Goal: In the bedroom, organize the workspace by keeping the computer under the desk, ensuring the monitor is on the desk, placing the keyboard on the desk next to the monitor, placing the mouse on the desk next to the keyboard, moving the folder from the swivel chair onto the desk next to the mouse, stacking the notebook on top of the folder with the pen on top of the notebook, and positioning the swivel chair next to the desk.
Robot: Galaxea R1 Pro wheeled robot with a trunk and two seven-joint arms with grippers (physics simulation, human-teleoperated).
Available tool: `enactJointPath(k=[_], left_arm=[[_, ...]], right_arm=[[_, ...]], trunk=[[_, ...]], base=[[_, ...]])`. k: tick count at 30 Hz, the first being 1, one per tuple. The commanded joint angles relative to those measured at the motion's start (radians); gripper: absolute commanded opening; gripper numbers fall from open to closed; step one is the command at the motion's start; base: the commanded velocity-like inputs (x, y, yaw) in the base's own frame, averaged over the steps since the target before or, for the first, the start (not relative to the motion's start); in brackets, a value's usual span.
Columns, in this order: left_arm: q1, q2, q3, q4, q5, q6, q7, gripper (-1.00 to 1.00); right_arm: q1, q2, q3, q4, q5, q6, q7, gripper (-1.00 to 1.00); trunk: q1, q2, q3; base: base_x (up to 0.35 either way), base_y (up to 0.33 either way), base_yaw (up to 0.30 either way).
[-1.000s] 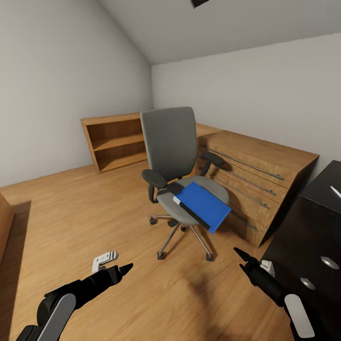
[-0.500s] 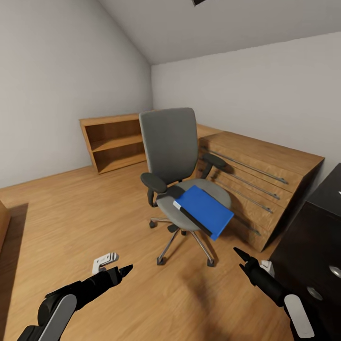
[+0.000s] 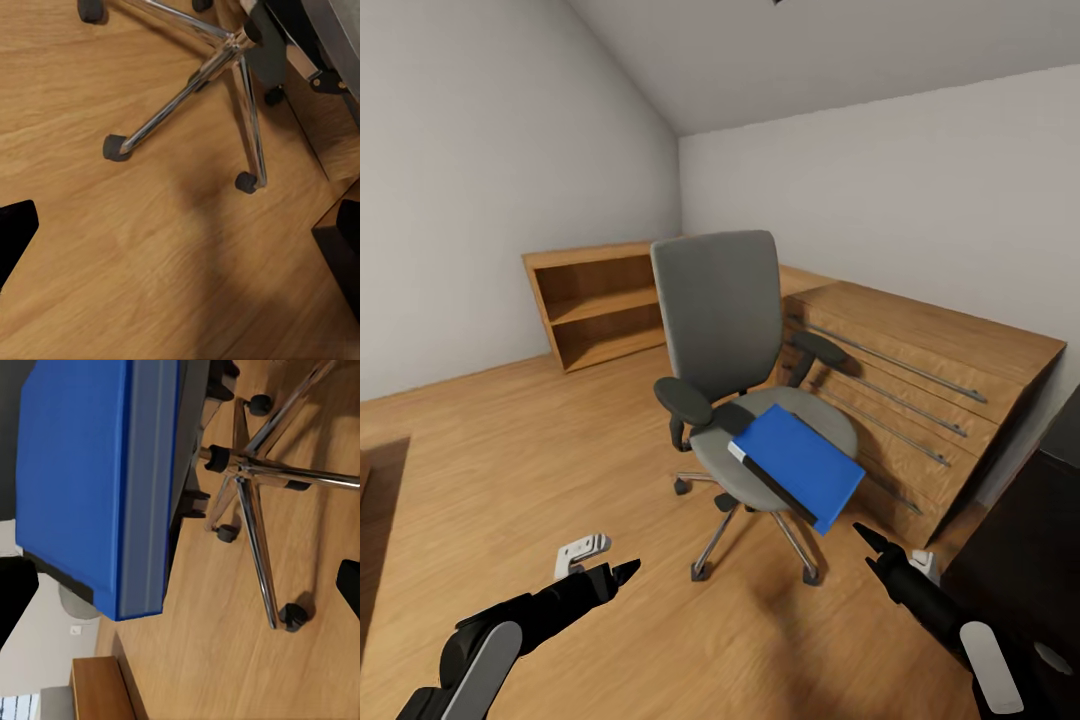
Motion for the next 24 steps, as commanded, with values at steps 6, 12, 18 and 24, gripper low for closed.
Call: enactJointPath(k=[6, 12, 18, 24], left_arm=[[-0.001, 0.001, -0.002, -0.001, 0.011, 0.002, 0.010, 1.00], [-0.001, 0.001, -0.002, -0.001, 0.011, 0.002, 0.010, 1.00], [-0.001, 0.001, -0.002, 0.000, 0.013, 0.003, 0.010, 1.00], [-0.001, 0.001, 0.002, -0.002, 0.014, 0.003, 0.011, 1.00]], right_arm=[[-0.001, 0.000, -0.002, 0.000, -0.004, 0.008, 0.001, 1.00], [-0.001, 0.000, -0.002, 0.000, -0.004, 0.008, 0.001, 1.00], [-0.001, 0.000, -0.002, 0.000, -0.004, 0.006, 0.001, 1.00], [-0.001, 0.002, -0.002, 0.000, -0.004, 0.006, 0.001, 1.00]], trunk=[[0.000, 0.000, -0.001], [0.000, 0.000, -0.001], [0.000, 0.000, -0.001], [0.000, 0.000, -0.001]], base=[[0.190, 0.000, 0.000], [0.118, 0.000, 0.000], [0.068, 0.000, 0.000], [0.003, 0.000, 0.000]])
